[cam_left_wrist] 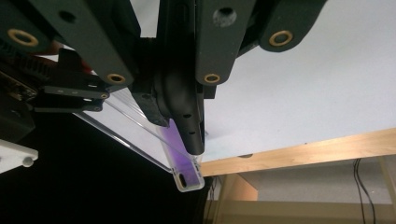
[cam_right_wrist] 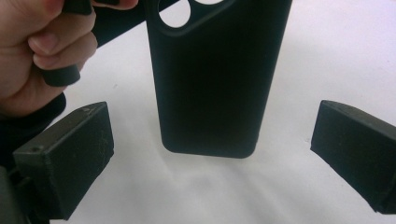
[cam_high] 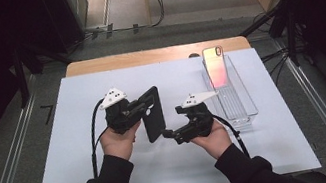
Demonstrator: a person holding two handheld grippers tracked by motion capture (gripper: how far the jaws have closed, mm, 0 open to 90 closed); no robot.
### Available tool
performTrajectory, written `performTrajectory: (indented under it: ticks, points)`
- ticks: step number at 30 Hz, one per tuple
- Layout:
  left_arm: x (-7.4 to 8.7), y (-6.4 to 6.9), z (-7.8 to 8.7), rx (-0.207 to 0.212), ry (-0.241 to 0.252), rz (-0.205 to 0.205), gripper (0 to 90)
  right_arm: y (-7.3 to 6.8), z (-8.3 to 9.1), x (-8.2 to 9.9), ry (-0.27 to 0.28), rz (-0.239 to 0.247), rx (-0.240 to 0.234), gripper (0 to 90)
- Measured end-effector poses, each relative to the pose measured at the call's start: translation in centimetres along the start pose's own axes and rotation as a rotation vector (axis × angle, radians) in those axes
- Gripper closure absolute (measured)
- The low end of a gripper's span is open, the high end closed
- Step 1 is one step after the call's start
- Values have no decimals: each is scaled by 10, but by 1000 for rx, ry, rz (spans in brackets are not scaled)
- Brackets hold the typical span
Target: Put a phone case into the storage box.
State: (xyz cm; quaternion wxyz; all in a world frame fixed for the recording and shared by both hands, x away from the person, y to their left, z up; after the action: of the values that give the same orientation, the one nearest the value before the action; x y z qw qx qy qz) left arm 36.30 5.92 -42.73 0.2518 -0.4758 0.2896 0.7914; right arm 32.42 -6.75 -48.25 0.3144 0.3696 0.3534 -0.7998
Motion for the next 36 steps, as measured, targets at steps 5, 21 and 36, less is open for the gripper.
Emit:
performTrajectory:
  ticks: [5,21,36]
  points:
    - [-1,7,0,24,0,8,831,-3,2,-6,17,-8,-5,0]
    - [2,28,-6,79,-33,21,830,-5,0,-19,38,-32,35,0]
    - [8,46,-11,92,-49,20,829,-1,4,-21,70,-63,83,0]
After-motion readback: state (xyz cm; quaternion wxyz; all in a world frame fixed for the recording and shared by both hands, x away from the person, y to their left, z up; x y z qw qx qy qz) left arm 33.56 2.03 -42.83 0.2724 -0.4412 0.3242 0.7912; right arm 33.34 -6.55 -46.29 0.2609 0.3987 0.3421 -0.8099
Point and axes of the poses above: each handheld gripper's, and its own axes: z roughly backward along the jaws, x roughly out of its underside, y roughly to its right, the point moved 7 cm from there along -z, roughly forward along the jaws, and after that the axes turned 5 degrees about -x, right-handed, at the moved point
